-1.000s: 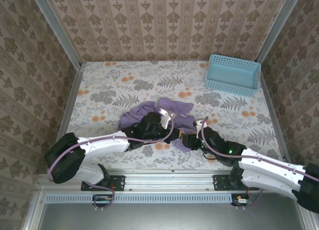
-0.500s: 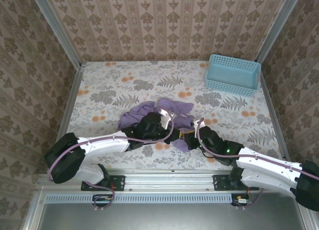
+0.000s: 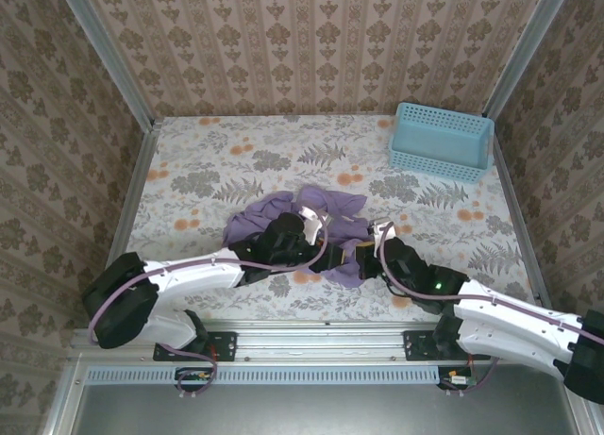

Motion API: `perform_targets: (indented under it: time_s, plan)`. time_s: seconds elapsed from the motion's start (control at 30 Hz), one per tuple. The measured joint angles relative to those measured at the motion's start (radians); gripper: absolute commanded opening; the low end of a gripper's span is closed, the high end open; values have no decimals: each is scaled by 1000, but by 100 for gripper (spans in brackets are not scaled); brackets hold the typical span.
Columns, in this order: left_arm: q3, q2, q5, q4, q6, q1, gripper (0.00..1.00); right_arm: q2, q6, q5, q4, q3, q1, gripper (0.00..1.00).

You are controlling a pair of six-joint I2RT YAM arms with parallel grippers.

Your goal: Fold the inside-out t-shirt

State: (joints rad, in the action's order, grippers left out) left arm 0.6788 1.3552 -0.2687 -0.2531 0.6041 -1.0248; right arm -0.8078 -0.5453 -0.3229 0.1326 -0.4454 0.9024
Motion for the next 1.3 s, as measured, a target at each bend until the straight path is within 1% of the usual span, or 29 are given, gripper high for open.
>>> perform_targets:
  time_s: [0.2,0.4,0.43,0.5,0.53,0.6,0.73,0.83,0.9,1.07,1.17,1.3]
  plan:
    - [-5,-46,59,74,-29,0,57,24,-40,0,80,-19,0,0]
    - [-31,-81,106,127,-61,6,61,33,-100,0,153,-43,-34,0]
    - [-32,-81,110,135,-64,6,61,30,-112,2,161,-43,-39,5]
    - [-34,-81,115,154,-75,6,61,15,-138,16,169,-44,-45,20]
    - [-35,-80,117,160,-78,6,61,7,-151,22,172,-44,-45,26]
    - [-39,-79,127,164,-82,6,61,-4,-176,45,177,-43,-45,33]
    - [-47,-76,149,169,-85,6,62,10,-212,101,151,-17,-45,40]
    - [-54,-74,166,179,-85,10,62,59,-235,159,97,55,-45,46]
    - [-63,-74,172,180,-85,16,62,97,-255,199,59,113,-45,48]
    - [-76,-73,183,183,-85,27,63,140,-301,249,-5,204,-45,57]
    - [-77,-72,187,183,-85,32,63,135,-327,276,-72,246,-43,59]
    - [-77,-63,192,186,-85,40,63,75,-340,283,-138,246,-29,61]
